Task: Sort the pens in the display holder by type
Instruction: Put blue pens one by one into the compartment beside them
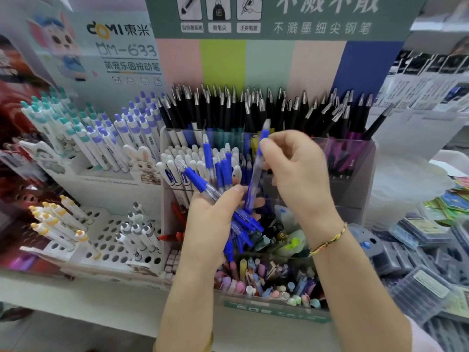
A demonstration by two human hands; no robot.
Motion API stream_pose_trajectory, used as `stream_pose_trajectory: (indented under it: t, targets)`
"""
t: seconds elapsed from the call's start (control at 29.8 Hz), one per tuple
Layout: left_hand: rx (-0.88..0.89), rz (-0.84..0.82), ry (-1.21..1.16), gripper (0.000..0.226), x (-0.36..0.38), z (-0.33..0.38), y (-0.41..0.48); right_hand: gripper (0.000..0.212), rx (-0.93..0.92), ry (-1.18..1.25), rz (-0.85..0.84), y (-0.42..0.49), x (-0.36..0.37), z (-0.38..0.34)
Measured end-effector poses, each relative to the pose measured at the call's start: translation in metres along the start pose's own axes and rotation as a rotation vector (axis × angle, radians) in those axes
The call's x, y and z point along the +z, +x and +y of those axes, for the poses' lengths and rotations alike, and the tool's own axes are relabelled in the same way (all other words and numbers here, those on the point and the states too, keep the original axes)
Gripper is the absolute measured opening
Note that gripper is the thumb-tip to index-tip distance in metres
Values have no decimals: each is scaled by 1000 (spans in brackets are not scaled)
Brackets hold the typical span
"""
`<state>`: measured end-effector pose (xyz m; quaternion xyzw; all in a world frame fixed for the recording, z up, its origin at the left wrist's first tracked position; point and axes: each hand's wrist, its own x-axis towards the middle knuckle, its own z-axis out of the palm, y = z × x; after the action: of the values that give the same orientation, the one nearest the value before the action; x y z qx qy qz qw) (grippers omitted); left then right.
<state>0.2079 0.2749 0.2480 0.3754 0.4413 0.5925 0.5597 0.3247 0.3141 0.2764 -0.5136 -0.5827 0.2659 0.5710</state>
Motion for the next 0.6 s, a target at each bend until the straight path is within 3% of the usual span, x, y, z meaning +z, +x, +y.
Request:
stream_pose_trajectory:
  t: [0.07,0.17,0.5,0.6]
  targets:
    - [21,44,34,9,-1,-1,0,8,-38,10,165,3,-4,-2]
    - [83,120,97,10,-5,-4,2,7,-173,-200,297,4,-7,-2]
    - [89,107,72,24,-3,-1,-4,15,-268,-421,334,2,-1,11]
    - [81,86,77,26,-1,-1,-5,14,-215,-501,253,0,1,15]
